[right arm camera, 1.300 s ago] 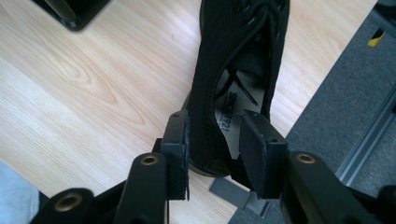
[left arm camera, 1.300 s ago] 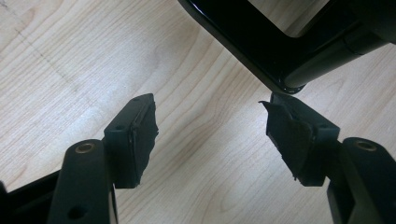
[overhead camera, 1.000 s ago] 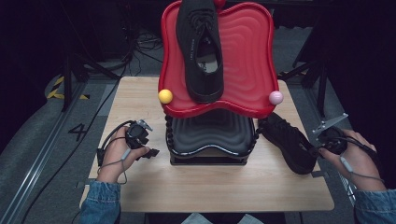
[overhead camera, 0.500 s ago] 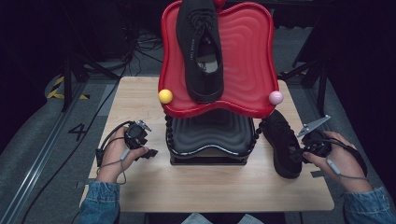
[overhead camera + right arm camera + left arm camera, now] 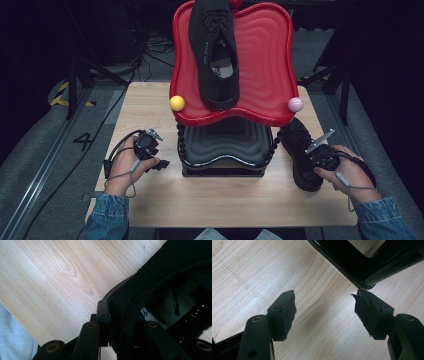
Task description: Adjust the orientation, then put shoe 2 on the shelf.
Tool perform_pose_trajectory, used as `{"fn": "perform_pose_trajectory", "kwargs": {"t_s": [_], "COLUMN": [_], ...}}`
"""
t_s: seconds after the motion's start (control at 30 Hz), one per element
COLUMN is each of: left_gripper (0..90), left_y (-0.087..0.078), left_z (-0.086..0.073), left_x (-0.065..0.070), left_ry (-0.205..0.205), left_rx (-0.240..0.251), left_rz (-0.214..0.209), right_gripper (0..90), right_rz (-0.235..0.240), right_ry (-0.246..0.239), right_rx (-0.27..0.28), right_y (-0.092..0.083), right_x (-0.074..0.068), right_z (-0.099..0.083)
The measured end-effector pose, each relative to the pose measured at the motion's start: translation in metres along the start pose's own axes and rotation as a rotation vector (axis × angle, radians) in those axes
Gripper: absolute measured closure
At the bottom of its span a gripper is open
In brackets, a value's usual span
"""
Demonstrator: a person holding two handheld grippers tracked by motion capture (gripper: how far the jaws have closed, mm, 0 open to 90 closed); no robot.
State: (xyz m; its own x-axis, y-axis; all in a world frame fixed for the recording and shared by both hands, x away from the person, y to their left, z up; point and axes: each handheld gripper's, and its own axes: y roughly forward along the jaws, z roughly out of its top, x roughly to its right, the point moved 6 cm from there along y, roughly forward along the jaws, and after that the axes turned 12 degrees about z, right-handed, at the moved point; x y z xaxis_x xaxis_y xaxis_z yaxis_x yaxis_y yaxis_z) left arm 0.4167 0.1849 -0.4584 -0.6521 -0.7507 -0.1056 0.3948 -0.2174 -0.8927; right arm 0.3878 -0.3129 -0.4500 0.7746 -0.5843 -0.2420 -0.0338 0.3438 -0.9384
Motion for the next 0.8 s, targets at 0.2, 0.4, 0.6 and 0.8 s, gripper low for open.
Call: {"fn": "perform_pose_trajectory", "kwargs": {"t_s": [0.2, 0.4, 0.6, 0.8], "left_gripper": [33.5, 33.4, 33.3, 33.3], "left_y": [0.0002, 0.0001, -0.0001, -0.0011], "left_z": [-0.0023, -0.0032, -0.0035, -0.0054], "left_x": [-0.0002, -0.0003, -0.0014, -0.0039], "left_ry": [-0.004, -0.021, -0.009, -0.023], "left_rx": [-0.004, -0.003, -0.002, 0.002], "left_rz": [-0.005, -0.011, -0.004, -0.006], "right_gripper": [81.5, 83.0, 86.2, 88.0], "right_rz": [0.041, 0.057, 0.069, 0.080], "right_ry": [0.024, 0.037, 0.037, 0.048], "right_rx": [-0.011, 0.012, 0.029, 0.041], "right_y": [0.0080, 0.0098, 0.0103, 0.0094], "right_x": [0.0028, 0.0034, 0.0037, 0.0046], "right_z": [-0.0011, -0.0021, -0.0024, -0.0027]}}
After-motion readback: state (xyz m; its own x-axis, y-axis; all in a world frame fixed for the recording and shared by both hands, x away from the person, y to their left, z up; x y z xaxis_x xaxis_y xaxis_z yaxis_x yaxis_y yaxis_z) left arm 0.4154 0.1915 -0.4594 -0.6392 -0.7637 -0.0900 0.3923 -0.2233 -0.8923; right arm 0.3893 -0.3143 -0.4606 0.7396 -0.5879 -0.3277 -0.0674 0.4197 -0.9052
